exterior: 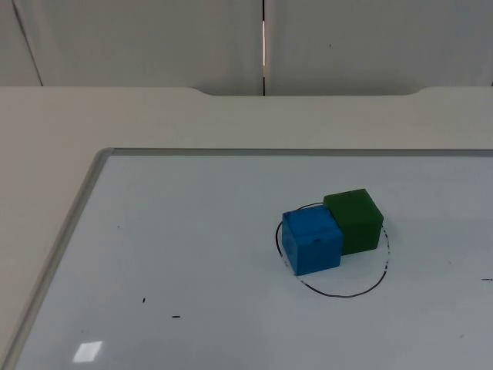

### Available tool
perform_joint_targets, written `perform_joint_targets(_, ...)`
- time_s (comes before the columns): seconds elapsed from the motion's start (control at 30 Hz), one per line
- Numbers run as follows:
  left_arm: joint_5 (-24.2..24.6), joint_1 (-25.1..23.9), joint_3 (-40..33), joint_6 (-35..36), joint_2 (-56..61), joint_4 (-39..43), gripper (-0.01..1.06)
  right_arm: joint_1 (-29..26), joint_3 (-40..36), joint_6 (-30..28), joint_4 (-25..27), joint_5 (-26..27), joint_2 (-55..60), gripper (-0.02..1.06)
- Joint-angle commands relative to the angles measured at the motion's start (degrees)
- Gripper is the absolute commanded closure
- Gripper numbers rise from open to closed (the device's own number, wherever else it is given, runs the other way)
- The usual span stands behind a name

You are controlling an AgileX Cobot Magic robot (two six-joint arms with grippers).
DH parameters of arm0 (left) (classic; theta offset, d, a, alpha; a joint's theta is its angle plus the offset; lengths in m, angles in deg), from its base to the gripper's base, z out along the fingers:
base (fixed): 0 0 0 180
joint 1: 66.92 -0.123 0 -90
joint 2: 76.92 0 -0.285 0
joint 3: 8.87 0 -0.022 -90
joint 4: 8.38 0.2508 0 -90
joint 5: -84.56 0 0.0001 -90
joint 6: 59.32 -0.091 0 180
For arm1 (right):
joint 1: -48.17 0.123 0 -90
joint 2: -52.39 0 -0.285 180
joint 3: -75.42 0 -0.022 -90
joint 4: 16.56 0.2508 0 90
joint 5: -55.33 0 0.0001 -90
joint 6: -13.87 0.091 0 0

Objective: Push the two cubes into the marked area.

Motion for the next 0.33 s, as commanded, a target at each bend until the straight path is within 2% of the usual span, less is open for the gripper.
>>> perform_joint_targets(0.0, -0.74, 0.21, -0.19, 0.0, 0.21, -0.44, 0.0, -0.22, 0.0, -0.24, -0.17, 0.54, -0.24, 0.0)
perform_joint_targets(0.2, -0.74, 0.1, -0.19, 0.0, 0.21, -0.43, 0.0, -0.22, 0.0, -0.24, -0.17, 0.54, -0.24, 0.0)
perform_joint_targets(0.3, -0.74, -1.43, -0.19, 0.0, 0.21, -0.43, 0.0, -0.22, 0.0, -0.24, -0.17, 0.54, -0.24, 0.0)
